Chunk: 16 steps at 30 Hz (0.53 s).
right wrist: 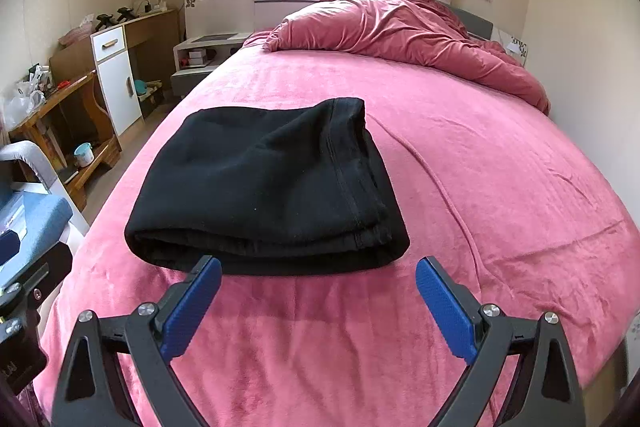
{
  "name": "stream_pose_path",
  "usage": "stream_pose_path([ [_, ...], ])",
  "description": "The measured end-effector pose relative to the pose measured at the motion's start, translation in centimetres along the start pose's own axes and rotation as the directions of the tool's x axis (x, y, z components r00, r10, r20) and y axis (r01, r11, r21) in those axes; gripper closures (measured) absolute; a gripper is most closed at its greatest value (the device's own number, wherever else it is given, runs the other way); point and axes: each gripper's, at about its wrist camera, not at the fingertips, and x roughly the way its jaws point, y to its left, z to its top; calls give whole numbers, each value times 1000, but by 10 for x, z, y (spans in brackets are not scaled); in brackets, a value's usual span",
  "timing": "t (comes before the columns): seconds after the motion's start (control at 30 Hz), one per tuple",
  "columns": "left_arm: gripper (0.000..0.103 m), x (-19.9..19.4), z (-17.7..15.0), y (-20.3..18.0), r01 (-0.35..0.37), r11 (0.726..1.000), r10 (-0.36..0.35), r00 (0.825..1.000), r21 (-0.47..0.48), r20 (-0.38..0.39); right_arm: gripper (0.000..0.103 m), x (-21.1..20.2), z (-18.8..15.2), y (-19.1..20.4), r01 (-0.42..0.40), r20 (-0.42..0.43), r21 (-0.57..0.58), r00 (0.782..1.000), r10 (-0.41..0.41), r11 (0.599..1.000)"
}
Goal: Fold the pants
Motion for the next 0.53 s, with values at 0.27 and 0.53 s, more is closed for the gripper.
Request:
stream_pose_path([
  [0.27,16,0,-3,-4,10,1000,-10,1000,18,-15,5,1,-5,0,-5,-10,0,1000,5,1000],
  [0.53,19,5,-12,-1,16,1000,-16,1000,0,-21,5,5,-11,-3,-5,-30,1,1000,5,1000],
])
